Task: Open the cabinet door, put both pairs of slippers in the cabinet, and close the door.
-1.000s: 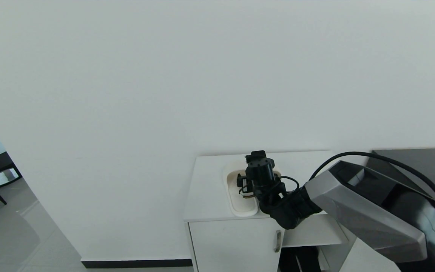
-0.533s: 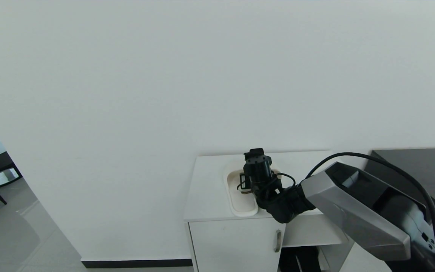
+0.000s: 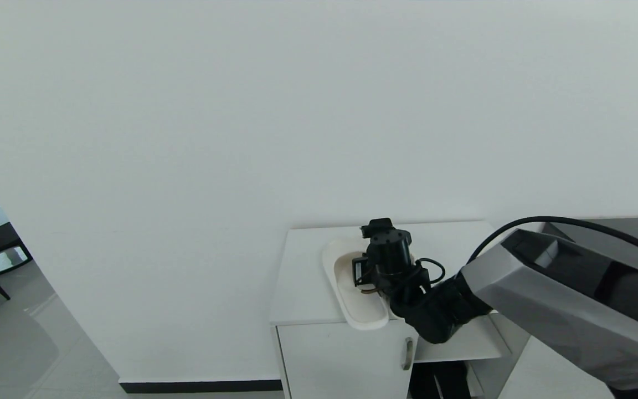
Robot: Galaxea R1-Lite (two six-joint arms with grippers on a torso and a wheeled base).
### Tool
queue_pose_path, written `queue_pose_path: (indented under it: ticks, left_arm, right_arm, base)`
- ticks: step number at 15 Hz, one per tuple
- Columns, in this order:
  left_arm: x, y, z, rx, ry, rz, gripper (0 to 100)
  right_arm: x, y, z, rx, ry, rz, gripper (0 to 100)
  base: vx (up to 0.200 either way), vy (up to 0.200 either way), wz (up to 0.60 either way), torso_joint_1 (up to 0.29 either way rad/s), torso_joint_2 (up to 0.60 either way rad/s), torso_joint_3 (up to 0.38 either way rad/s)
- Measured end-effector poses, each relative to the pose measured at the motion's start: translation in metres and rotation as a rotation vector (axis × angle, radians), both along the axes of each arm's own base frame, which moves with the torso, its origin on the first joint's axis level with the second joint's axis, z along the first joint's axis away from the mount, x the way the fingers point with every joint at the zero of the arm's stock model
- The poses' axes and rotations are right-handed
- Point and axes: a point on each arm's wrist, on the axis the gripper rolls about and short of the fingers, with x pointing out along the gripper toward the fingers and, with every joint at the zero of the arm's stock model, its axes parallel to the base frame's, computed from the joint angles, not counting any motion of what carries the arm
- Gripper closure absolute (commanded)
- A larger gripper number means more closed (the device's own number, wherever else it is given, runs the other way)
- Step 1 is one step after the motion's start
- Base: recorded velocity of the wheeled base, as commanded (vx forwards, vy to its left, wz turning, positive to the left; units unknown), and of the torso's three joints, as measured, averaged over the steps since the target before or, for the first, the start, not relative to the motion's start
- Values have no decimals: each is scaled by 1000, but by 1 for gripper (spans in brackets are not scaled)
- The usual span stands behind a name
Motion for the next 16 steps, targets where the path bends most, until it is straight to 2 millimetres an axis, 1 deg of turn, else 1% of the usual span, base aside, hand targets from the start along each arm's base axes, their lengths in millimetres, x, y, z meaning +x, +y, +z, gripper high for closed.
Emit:
queue_pose_path:
  ticks: [4,5,6,10,16]
  left_arm:
    - [0,0,0,0,0,-1,100]
    - [0,0,0,0,0,0,100]
    - [0,0,0,0,0,0,100]
    - [0,0,0,-1,0,0,100]
    - [0,0,0,-1,-2,-1,100]
  right_arm:
    - [-75,-21,15,31,57,258,100]
    - [-88,-26,22,44,55,301,100]
    - [-96,-29,26,48,53,313,100]
    - [-105,-32,37,58,40,327,100]
    - [-109,-32,39,56,42,335,100]
  base:
    - [0,0,0,0,0,0]
    - [0,0,0,0,0,0]
    - [0,0,0,0,0,0]
    - [-200,0,0,10,5,1]
    - [-200,0,0,1,5,4]
